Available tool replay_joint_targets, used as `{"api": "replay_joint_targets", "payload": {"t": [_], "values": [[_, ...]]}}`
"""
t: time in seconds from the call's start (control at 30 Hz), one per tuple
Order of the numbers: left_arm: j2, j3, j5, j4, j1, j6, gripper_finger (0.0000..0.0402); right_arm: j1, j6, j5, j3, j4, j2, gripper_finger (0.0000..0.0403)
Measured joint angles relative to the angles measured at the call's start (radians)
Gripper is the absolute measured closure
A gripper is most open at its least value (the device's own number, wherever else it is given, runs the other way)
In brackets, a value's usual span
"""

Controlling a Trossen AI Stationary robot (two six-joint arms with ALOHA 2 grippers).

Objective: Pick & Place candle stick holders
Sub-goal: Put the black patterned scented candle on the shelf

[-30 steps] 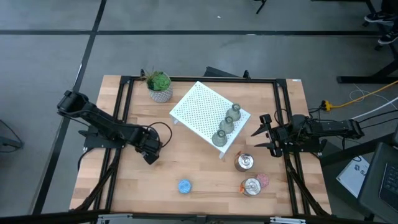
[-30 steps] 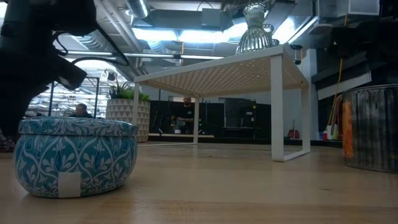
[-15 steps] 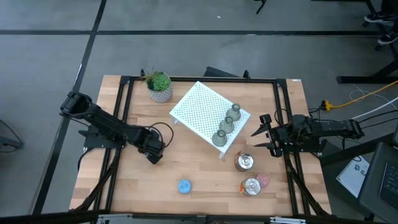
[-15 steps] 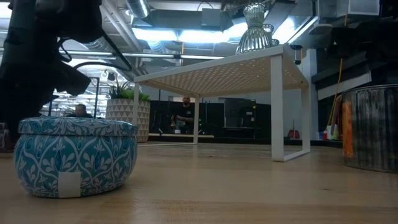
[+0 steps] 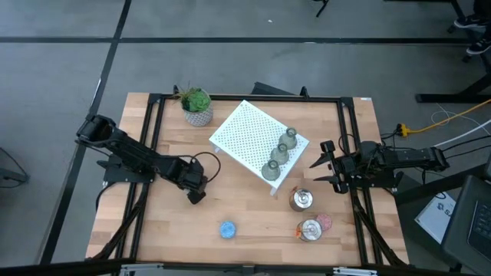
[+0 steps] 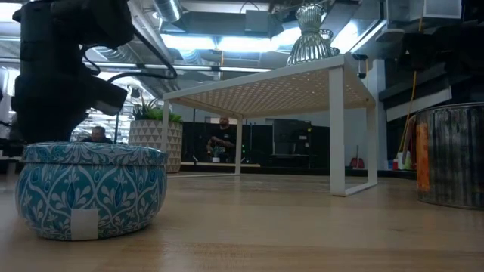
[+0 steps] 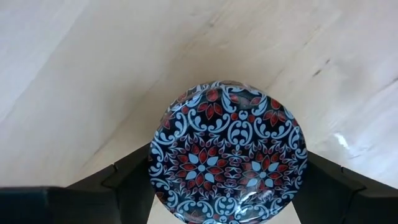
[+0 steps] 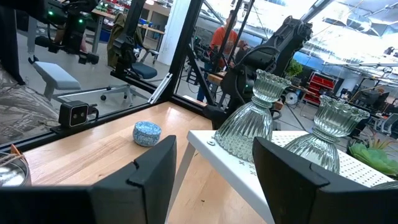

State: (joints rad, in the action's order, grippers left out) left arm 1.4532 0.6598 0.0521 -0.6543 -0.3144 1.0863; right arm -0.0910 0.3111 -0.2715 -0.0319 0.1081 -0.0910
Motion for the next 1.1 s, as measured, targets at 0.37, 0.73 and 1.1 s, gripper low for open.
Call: {"api": "replay_joint_targets", "payload": {"t": [0.37, 0.73, 1.1], "values": [[0.004, 0.056, -0.016, 0.061, -0.017, 0.019, 0.0114, 0.000, 0.000, 0.000, 0.000, 0.000, 0.000, 0.0188], [0.002, 0.096, 0.053, 0.054, -0.076, 0.149, 0.0114, 0.000, 0.000, 0.000, 0.000, 0.000, 0.000, 0.0188], [-0.001, 0.097, 0.033, 0.054, -0.112, 0.210, 0.0114, 0.000, 0.000, 0.000, 0.000, 0.000, 0.000, 0.0188]]}}
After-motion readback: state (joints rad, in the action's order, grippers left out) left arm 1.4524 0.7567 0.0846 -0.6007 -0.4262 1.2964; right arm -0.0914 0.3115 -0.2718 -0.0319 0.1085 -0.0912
